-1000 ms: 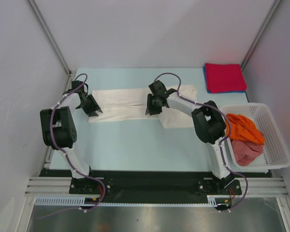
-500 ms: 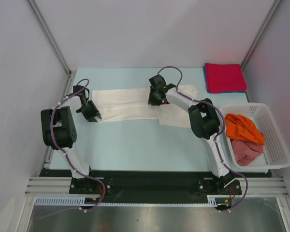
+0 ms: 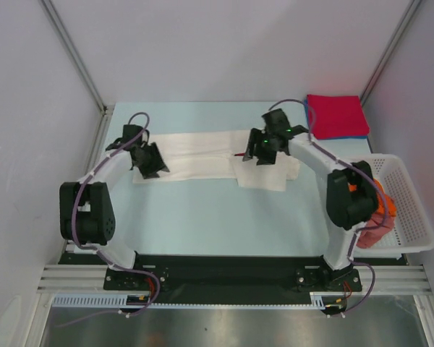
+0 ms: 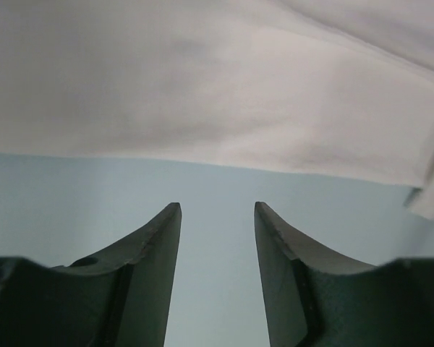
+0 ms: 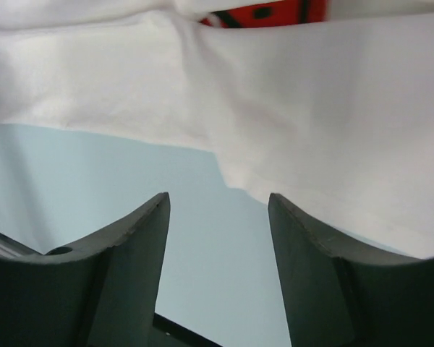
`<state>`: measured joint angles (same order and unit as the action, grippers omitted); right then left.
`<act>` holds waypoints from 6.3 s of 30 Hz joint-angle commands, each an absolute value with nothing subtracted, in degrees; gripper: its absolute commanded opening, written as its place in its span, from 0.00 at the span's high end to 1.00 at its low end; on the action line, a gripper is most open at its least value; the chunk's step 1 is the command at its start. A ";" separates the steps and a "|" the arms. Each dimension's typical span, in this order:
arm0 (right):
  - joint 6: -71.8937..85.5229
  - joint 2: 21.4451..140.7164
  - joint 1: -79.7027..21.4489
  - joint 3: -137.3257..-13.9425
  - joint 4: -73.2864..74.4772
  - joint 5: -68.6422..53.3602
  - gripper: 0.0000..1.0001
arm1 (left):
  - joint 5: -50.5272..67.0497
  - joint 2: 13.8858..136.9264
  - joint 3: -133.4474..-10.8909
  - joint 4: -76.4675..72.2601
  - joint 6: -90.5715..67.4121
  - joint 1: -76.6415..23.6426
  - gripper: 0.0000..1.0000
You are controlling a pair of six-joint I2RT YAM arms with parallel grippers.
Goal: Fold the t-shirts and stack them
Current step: Fold the tshirt
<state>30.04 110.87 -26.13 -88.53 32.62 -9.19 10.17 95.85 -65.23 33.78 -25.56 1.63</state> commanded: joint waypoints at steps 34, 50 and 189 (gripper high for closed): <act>23.29 101.60 -1.41 -61.52 26.89 -25.05 0.45 | 18.63 121.55 -78.05 15.29 -48.96 -33.84 0.48; 25.92 105.21 -3.25 -61.61 22.59 -24.43 0.84 | 20.30 121.73 -80.68 16.69 -47.46 -33.84 0.96; 23.30 127.55 5.71 -117.54 48.60 -32.52 0.41 | 21.63 127.90 -119.01 31.54 -42.20 -17.14 0.43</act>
<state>28.14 135.13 5.67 -120.75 42.94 -34.39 25.43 138.28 -118.80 27.77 -49.65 -17.98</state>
